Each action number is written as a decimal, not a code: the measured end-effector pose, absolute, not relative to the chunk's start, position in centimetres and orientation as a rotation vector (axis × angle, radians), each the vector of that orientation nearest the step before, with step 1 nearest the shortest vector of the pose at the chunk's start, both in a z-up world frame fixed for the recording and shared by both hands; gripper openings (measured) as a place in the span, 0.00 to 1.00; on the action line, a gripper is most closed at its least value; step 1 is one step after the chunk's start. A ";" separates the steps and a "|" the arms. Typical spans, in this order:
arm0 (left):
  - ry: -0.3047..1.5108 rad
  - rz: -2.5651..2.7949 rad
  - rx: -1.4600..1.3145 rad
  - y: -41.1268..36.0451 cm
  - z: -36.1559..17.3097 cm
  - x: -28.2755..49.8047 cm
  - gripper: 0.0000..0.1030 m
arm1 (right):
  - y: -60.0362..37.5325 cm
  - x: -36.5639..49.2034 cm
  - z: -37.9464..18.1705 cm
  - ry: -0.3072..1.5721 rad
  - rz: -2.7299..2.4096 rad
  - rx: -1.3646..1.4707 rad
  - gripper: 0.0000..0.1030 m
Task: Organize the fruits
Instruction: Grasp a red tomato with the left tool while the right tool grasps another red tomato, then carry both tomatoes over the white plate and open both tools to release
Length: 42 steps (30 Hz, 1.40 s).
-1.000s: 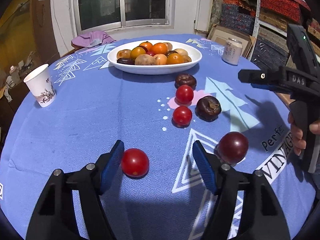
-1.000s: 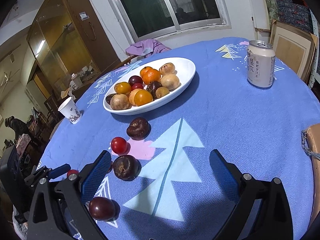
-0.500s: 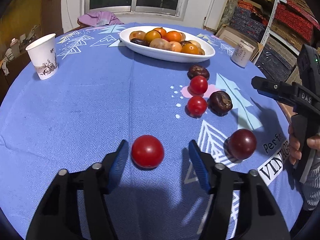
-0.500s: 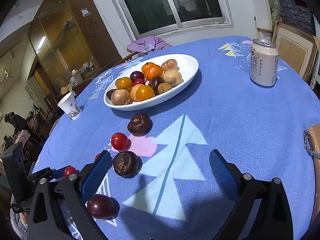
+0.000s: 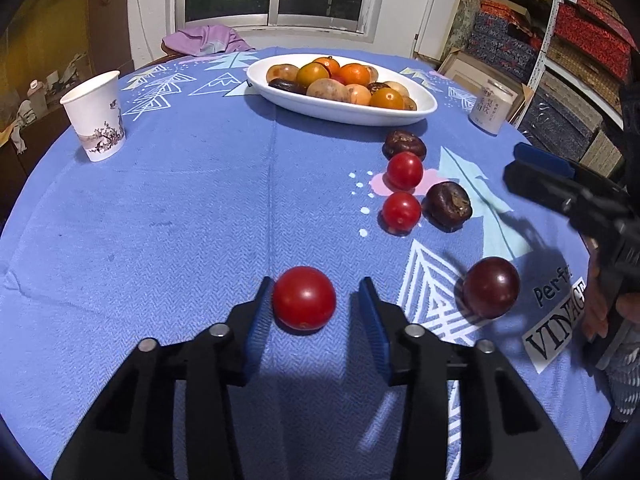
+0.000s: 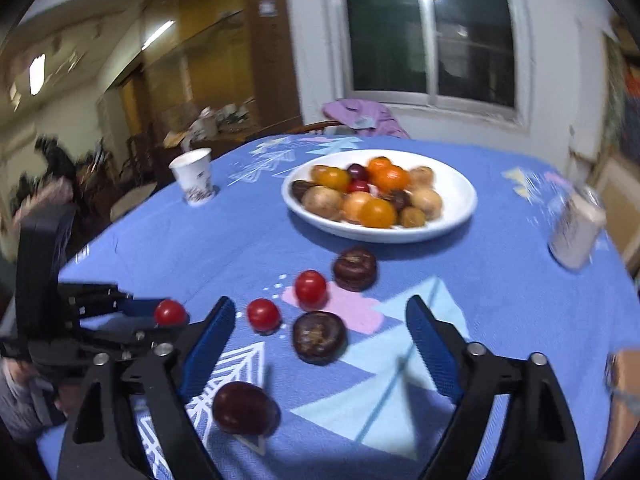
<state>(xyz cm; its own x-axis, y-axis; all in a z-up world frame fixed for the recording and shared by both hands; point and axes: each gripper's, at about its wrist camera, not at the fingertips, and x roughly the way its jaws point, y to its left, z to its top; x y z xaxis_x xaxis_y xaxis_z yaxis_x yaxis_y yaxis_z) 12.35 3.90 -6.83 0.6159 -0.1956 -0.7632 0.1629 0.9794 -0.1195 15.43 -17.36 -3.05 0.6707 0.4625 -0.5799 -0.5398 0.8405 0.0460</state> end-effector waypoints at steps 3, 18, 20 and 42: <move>0.885 -0.209 -0.037 3.8 -6.8 12.2 0.32 | -14.5 15.5 -3.7 0.646 0.620 -0.247 0.57; 0.898 -0.218 -0.042 3.9 -7.1 12.4 0.32 | -9.4 17.3 -5.7 0.770 0.664 -0.381 0.39; 0.899 -0.218 -0.041 3.8 -7.1 12.4 0.32 | -9.6 17.6 -6.0 0.772 0.649 -0.374 0.38; 0.889 -0.229 -0.061 4.1 -7.0 12.5 0.29 | -11.2 17.8 -5.0 0.747 0.619 -0.295 0.25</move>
<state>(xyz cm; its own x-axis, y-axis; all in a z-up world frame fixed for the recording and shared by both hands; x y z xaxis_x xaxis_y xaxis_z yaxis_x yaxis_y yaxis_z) 12.46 4.11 -7.00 0.6075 -0.2228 -0.7624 0.1725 0.9739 -0.1472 17.76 -11.24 -4.96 0.5685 0.4167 -0.7093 -0.6191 0.7845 -0.0353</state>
